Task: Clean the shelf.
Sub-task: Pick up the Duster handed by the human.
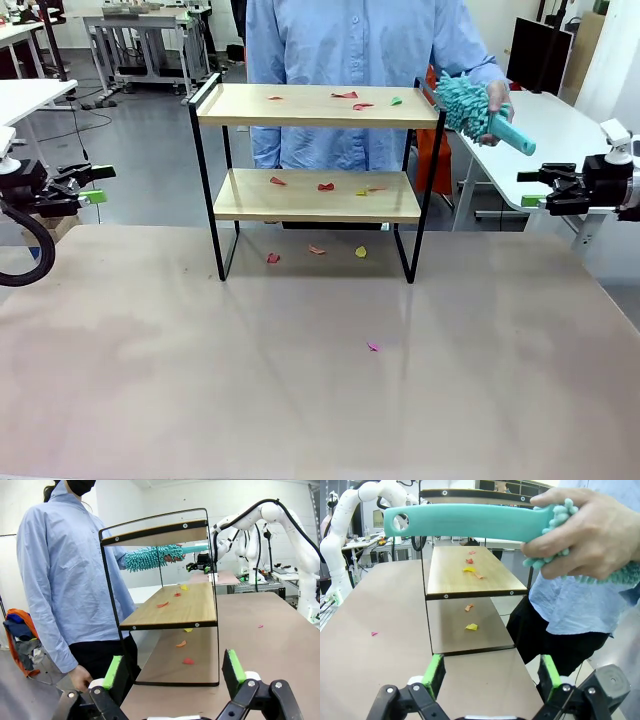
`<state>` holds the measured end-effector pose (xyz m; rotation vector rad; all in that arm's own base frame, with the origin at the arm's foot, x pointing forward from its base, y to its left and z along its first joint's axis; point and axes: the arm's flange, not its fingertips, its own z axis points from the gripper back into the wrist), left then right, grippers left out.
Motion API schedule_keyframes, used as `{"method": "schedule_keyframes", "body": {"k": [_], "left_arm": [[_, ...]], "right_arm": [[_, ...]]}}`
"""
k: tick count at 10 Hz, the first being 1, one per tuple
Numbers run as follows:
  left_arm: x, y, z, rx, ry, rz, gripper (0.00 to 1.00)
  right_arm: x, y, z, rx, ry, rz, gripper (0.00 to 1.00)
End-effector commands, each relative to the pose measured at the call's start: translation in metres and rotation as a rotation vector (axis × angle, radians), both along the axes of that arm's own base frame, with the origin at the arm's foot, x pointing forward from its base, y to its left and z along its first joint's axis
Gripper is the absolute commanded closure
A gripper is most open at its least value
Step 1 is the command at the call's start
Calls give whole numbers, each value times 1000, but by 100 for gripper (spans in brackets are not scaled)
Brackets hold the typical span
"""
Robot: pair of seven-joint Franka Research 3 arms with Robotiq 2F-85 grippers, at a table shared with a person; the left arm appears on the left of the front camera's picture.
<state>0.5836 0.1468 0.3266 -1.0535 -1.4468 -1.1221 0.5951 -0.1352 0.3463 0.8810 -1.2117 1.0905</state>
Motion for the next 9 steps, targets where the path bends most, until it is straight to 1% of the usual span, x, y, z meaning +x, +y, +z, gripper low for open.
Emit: {"method": "schedule_keyframes", "body": {"k": [1,9], "left_arm": [[0,0,1,11,-10,-8,0],[0,0,1,11,-10,-8,0]], "right_arm": [[0,1,1,-2,-2,-4,0],[0,1,1,-2,-2,-4,0]]}}
